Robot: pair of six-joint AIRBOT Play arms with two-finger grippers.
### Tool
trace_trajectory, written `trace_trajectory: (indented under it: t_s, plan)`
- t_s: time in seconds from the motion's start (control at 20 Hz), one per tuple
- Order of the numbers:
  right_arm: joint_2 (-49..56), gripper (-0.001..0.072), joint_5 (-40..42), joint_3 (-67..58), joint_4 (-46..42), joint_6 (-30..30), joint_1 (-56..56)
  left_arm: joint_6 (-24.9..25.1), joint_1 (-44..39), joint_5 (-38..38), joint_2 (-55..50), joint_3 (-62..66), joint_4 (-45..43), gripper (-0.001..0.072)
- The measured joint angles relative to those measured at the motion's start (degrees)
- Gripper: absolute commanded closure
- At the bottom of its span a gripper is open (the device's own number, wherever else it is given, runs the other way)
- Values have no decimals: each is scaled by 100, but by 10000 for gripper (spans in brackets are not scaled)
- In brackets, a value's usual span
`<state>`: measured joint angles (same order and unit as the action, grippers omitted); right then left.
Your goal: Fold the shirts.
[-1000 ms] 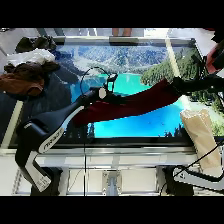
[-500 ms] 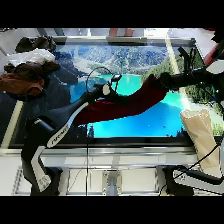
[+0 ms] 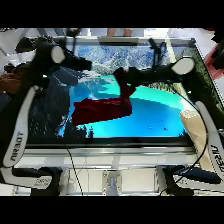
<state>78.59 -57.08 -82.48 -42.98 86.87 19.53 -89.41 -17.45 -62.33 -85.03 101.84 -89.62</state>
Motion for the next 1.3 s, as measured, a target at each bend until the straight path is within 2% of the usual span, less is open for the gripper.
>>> trace_trajectory:
  t_s: [0.1,0.15,0.2,0.25,0.4,0.55,0.7,0.8,0.95,1.25,1.3]
  plan:
    - [332,675,560,-2,22,201,568,83,297,-195,345,13,-192,697]
    - [518,605,785,-7,44,271,837,103,417,-304,466,17,-254,697]
    - [697,432,957,-7,68,326,1062,138,522,-426,562,20,-310,697]
    - [874,224,1139,-7,92,372,1268,168,592,-535,627,22,-354,697]
    - [1187,206,1368,-7,116,428,1574,240,715,-750,739,22,-442,696]
    - [1252,213,1246,-7,-9,468,1349,264,758,-841,782,22,-468,696]
    - [1204,211,586,-11,-608,562,577,282,774,-890,800,22,-481,696]
    - [1189,170,-79,2,-1102,645,-63,284,778,-916,802,22,-483,696]
    - [1211,161,-787,127,-1469,643,-990,284,778,-870,804,22,-422,697]
    - [1838,128,-1217,387,-675,-328,-1829,254,778,-540,804,22,-107,697]
    - [1987,86,-1224,396,-549,-476,-1838,240,778,-514,807,22,-74,697]
